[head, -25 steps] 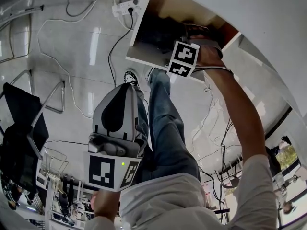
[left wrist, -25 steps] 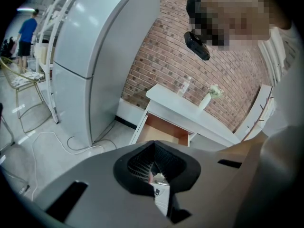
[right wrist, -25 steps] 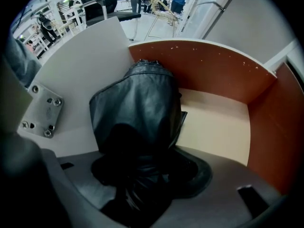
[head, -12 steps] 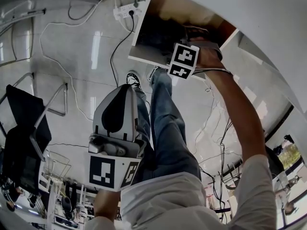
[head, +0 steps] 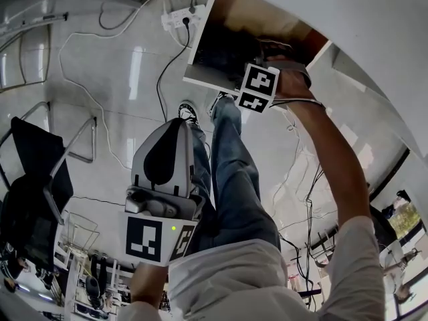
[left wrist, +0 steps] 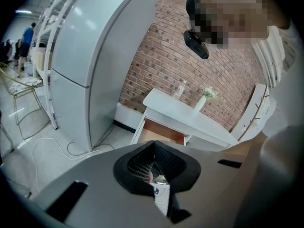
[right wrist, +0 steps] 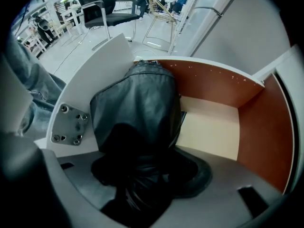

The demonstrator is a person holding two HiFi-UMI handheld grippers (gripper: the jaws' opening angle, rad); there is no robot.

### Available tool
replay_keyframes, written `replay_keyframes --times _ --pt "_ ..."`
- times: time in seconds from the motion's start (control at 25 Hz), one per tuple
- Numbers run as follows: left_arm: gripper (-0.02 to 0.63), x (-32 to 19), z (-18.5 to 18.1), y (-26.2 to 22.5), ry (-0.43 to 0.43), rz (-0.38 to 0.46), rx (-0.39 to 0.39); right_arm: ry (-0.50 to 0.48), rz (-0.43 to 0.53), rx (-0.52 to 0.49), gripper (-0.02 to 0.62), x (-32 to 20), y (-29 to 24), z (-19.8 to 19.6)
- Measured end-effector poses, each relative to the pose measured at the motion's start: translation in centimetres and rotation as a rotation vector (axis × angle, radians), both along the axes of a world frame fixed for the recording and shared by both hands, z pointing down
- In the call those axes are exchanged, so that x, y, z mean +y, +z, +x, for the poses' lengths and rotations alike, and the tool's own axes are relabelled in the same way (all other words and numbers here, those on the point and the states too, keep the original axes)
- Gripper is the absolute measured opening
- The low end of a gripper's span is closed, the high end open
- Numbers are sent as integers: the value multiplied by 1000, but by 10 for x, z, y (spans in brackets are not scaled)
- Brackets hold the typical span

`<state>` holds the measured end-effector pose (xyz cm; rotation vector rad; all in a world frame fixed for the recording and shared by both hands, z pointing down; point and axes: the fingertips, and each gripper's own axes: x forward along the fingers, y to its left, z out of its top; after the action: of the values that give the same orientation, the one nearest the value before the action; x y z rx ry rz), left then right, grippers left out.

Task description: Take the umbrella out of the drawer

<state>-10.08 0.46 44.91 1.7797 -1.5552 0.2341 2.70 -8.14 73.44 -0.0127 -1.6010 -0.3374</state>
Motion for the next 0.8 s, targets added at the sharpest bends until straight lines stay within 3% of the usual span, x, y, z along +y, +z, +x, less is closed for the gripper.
replay_keyframes --times 0.8 --pt "17 -4 -13 -25 -17 45 -9 28 -14 -18 255 7 -26 0"
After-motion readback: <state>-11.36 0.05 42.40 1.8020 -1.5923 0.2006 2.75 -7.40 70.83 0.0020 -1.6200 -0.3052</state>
